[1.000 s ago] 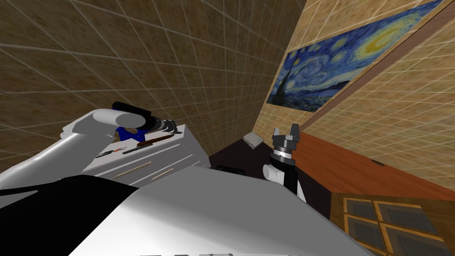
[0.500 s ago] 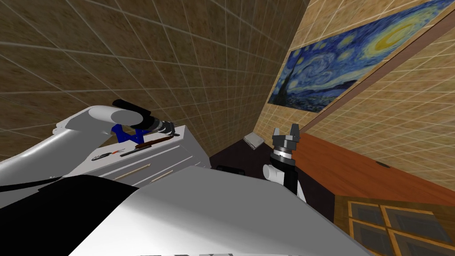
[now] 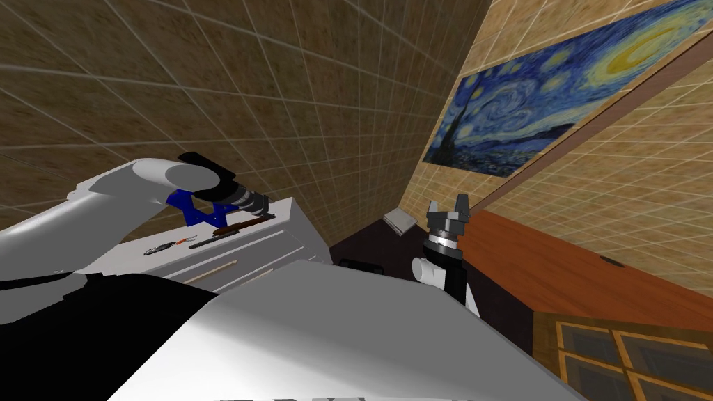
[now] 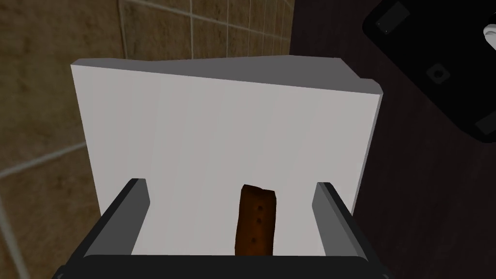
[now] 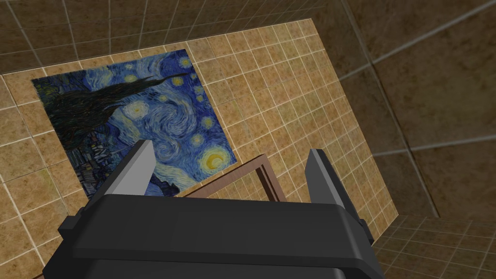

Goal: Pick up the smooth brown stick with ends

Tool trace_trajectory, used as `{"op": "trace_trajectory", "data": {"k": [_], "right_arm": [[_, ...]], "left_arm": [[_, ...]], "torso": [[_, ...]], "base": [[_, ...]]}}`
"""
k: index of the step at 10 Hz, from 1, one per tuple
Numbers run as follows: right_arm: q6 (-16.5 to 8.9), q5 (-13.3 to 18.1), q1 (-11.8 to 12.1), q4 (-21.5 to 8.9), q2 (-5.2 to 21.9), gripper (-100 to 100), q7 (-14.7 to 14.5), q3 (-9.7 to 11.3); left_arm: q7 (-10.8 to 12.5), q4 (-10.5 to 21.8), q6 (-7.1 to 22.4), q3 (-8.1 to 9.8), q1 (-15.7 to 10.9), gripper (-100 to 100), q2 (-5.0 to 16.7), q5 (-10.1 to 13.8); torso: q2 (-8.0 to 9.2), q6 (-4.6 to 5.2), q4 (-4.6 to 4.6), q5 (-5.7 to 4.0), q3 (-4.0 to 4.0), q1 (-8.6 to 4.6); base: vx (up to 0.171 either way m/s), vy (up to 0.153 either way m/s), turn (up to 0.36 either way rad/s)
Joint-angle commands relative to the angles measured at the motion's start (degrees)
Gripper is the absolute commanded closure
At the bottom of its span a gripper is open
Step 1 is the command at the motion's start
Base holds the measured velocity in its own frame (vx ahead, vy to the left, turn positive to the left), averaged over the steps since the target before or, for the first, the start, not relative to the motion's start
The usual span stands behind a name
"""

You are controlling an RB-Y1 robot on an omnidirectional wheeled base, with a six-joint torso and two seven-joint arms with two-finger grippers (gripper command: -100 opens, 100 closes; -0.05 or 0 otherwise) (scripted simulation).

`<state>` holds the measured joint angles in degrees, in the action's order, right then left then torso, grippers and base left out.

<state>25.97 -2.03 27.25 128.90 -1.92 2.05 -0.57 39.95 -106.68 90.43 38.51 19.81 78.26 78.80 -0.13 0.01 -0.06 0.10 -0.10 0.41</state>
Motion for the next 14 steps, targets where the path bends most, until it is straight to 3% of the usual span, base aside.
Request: {"op": "trace_trajectory", "data": {"k": [1,2,5,7,11,12,13,14], "right_arm": [[0.0,0.0,0.0,0.0,0.0,0,0.0,0.0],[0.0,0.0,0.0,0.0,0.0,0,0.0,0.0],[0.0,0.0,0.0,0.0,0.0,0,0.0,0.0],[0.0,0.0,0.0,0.0,0.0,0,0.0,0.0],[0.0,0.0,0.0,0.0,0.0,0,0.0,0.0],[0.0,0.0,0.0,0.0,0.0,0,0.0,0.0],[0.0,0.0,0.0,0.0,0.0,0,0.0,0.0],[0.0,0.0,0.0,0.0,0.0,0,0.0,0.0]], "left_arm": [[0.2,0.2,2.9,0.08,0.4,-100,0.6,0.8],[0.4,1.1,4.6,-0.12,1.0,-100,1.9,2.4],[0.5,1.9,8.4,-0.40,1.5,-100,3.0,3.8],[0.6,3.2,12.3,-1.03,2.5,-100,4.6,5.9],[0.5,4.3,16.6,-1.79,3.5,-100,5.8,7.6],[0.8,4.0,15.6,-1.93,3.1,-100,5.7,7.4],[0.7,4.0,15.8,-1.93,3.2,0,5.8,7.4],[2.7,1.3,14.7,-2.83,3.4,-100,6.2,8.0]], "torso": [[0.00,0.00,0.00,0.00,0.00,0.00],[0.02,0.00,0.00,0.01,0.01,-0.02],[0.07,-0.01,0.02,0.01,0.04,0.00],[0.07,0.00,0.01,0.01,0.04,-0.01],[0.07,-0.09,0.02,0.05,0.04,0.21],[0.13,-0.14,0.02,0.13,0.07,0.37],[0.14,-0.15,0.02,0.15,0.08,0.33],[0.14,-0.15,0.02,0.12,0.08,0.24]], "base": [[0.021,0.064,0.002],[0.023,0.078,0.013],[0.012,0.066,0.004],[0.004,0.084,0.004],[0.006,0.078,-0.004],[-0.002,0.037,-0.006],[0.000,0.000,0.000],[0.023,0.031,0.106]]}}
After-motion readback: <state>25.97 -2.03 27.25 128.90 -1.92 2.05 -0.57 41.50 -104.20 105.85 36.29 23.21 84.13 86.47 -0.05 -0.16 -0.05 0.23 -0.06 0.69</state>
